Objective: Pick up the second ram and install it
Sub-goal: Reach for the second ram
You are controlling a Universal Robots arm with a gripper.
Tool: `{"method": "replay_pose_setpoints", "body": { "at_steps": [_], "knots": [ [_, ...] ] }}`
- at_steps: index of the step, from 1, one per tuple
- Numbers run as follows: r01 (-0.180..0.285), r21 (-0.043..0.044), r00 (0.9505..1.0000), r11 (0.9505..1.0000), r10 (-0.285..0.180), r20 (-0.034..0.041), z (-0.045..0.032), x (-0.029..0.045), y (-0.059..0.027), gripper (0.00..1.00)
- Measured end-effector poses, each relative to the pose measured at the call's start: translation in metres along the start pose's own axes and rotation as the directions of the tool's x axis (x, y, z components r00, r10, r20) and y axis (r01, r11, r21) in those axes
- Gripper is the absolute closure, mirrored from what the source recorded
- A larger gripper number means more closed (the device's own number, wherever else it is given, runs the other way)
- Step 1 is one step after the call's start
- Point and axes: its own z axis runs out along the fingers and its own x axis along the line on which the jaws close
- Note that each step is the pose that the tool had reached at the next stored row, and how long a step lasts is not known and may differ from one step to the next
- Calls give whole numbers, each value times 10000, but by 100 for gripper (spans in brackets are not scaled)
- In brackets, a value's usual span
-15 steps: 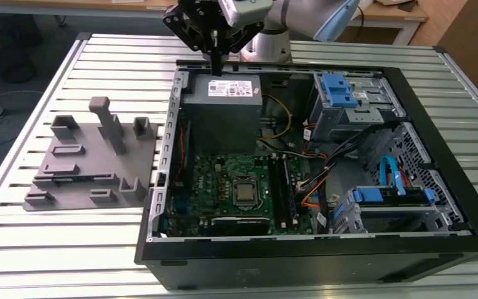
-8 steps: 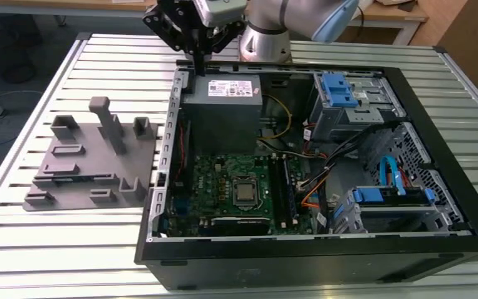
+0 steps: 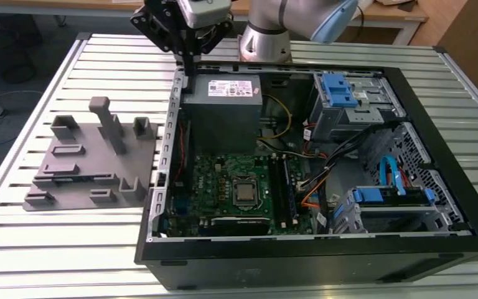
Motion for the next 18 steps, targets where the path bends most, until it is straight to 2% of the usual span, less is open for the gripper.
{"method": "replay_pose_setpoints", "body": {
  "at_steps": [18],
  "knots": [
    [-1, 0, 10000, 10000, 1, 0, 13, 242, -30, 89]
  ]
}}
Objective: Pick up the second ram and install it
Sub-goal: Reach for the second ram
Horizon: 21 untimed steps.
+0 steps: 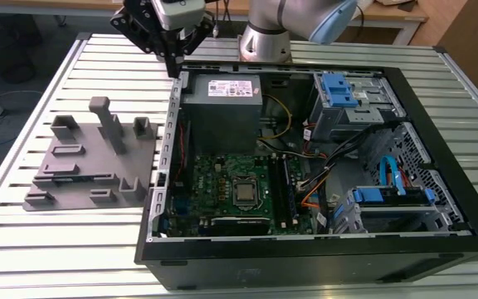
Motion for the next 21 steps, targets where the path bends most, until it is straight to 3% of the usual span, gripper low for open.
{"method": "replay_pose_setpoints", "body": {
  "at_steps": [7, 21],
  "knots": [
    [0, -1, 10000, 10000, 0, 1, 7, 93, -16, 89],
    [1, 0, 10000, 10000, -1, 0, 24, 351, -53, 89]
  ]
}}
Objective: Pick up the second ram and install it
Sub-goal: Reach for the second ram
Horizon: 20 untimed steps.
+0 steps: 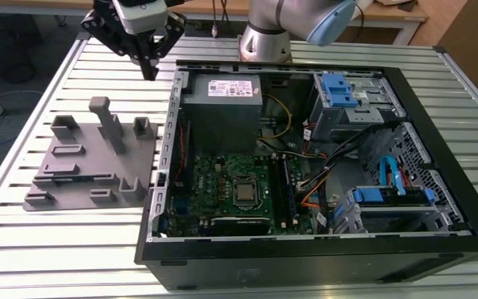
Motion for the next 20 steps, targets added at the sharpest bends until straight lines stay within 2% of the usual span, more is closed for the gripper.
{"method": "replay_pose_setpoints", "body": {
  "at_steps": [11, 20],
  "knots": [
    [-1, -1, 10000, 10000, 1, 1, 14, 203, -29, 89],
    [-1, -1, 10000, 10000, 1, 0, 26, 324, -56, 89]
  ]
}}
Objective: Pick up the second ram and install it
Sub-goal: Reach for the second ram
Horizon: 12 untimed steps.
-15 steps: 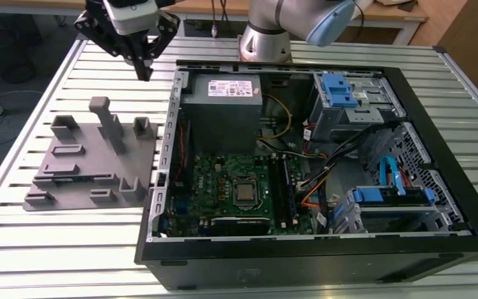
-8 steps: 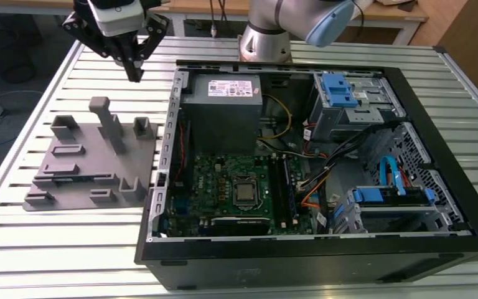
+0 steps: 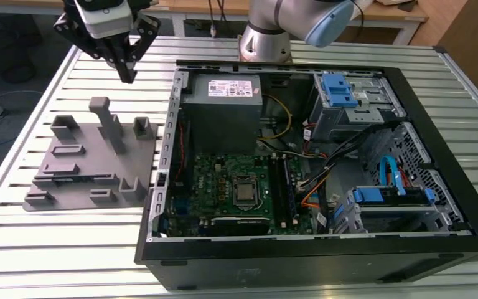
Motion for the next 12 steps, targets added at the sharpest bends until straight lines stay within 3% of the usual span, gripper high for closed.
{"method": "replay_pose_setpoints", "body": {
  "at_steps": [12],
  "knots": [
    [0, 0, 10000, 10000, 0, 0, 17, 167, -37, 89]
  ]
}}
